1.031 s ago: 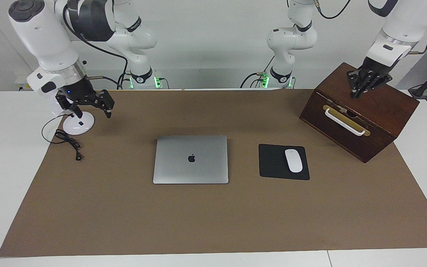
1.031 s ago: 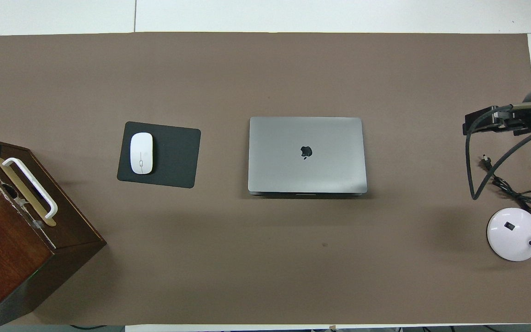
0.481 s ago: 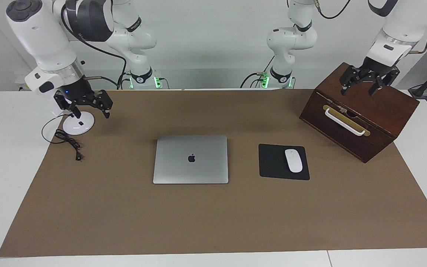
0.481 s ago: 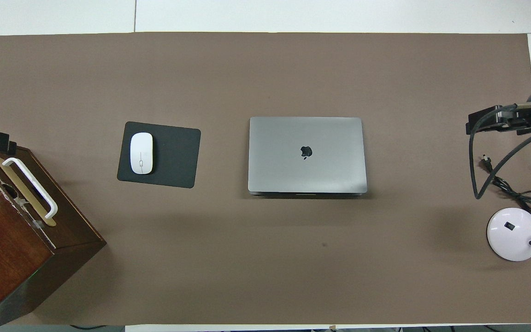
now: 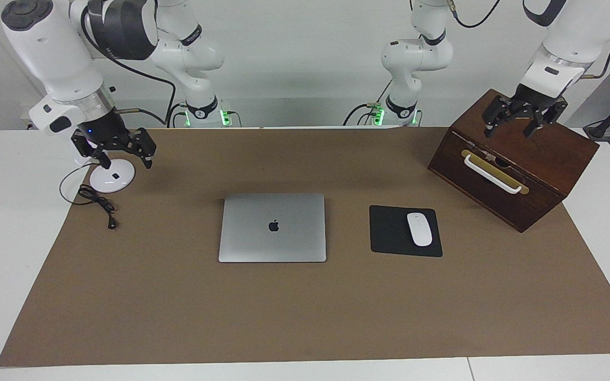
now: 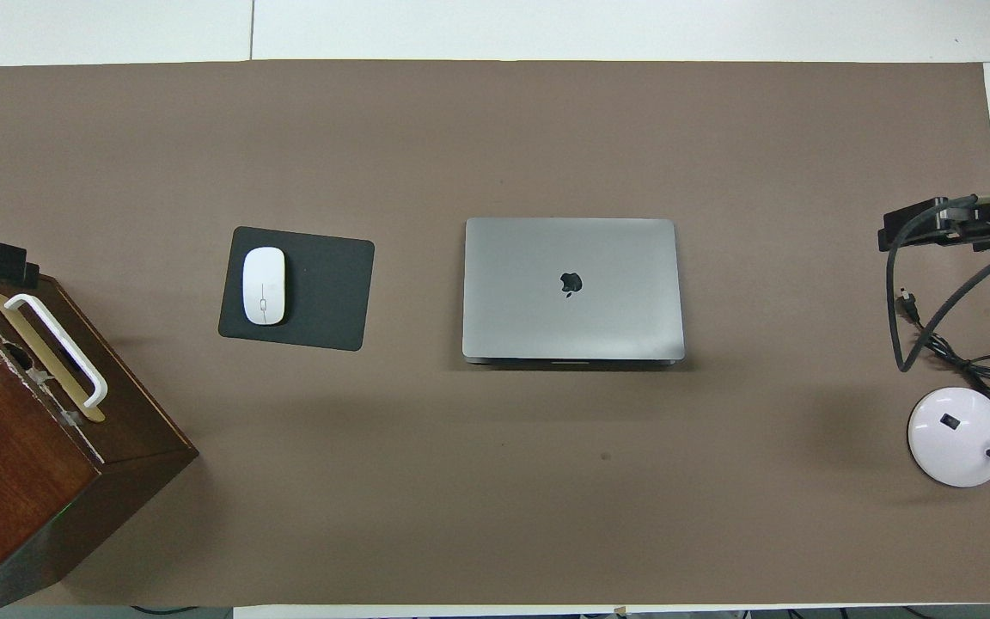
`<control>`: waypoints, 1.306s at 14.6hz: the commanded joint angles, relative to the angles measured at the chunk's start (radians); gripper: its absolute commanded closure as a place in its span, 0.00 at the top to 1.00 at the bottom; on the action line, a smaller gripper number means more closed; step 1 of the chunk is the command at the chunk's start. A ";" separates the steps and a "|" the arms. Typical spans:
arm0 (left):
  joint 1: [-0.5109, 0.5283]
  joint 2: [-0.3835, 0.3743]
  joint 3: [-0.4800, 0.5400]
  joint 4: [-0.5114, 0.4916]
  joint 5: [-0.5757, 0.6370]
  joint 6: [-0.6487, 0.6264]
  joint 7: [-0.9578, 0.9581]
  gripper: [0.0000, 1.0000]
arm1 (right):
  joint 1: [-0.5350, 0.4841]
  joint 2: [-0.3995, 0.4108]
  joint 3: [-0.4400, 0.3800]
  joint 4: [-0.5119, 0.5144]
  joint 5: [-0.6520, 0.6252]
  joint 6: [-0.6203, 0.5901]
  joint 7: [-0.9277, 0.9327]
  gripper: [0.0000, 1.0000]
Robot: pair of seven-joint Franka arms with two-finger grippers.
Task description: Close laptop with both arms
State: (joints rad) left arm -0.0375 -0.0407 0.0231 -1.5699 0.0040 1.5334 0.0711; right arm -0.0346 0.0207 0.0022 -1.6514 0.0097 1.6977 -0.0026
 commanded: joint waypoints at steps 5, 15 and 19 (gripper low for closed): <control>-0.005 -0.018 -0.003 -0.036 0.016 0.013 -0.022 1.00 | -0.027 -0.028 0.009 -0.038 -0.004 0.020 -0.031 1.00; -0.005 -0.018 -0.011 -0.039 0.016 0.019 -0.074 1.00 | -0.025 -0.033 0.009 -0.048 -0.004 0.028 -0.031 1.00; -0.005 -0.022 -0.011 -0.044 0.016 0.019 -0.074 1.00 | -0.027 -0.033 0.009 -0.048 -0.004 0.028 -0.033 1.00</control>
